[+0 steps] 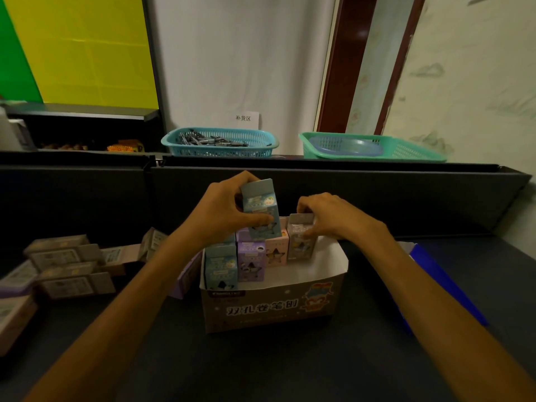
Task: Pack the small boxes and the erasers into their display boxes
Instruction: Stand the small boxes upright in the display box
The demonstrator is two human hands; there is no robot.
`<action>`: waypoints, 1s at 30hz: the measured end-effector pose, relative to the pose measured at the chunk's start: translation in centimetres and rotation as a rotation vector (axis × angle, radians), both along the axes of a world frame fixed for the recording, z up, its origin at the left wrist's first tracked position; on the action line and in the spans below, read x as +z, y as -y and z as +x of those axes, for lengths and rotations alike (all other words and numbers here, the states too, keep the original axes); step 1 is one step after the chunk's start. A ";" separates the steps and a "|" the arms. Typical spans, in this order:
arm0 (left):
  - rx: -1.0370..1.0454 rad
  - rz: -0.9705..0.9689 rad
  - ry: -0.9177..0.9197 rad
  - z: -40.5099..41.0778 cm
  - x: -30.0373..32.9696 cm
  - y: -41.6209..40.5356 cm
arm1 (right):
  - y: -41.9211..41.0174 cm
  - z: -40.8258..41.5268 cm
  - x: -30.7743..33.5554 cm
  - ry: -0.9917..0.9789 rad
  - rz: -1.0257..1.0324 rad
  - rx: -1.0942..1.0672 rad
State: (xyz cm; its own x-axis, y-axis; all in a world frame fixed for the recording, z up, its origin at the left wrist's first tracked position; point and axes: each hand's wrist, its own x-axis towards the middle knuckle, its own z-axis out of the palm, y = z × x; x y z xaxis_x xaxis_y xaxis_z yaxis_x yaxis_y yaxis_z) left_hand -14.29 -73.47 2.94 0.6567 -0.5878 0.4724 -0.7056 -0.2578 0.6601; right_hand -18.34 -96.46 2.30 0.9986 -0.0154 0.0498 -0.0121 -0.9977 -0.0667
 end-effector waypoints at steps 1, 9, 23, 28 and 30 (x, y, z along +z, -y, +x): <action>0.000 0.002 0.001 0.0 0.0 0.0 | -0.1 0.1 -0.1 0.007 -0.023 0.003; 0.019 0.015 0.002 0.2 0.0 0.1 | -0.2 1.0 -0.5 -0.016 -0.117 0.022; 0.047 0.086 -0.027 -1.0 0.6 -1.7 | -0.8 0.6 -0.3 0.052 -0.065 -0.015; 0.048 0.152 -0.045 -2.4 1.2 -3.4 | -2.9 -1.7 0.5 0.148 0.020 0.067; 0.057 0.173 -0.038 -3.1 1.5 -3.9 | -3.8 -2.6 0.6 0.164 0.002 0.088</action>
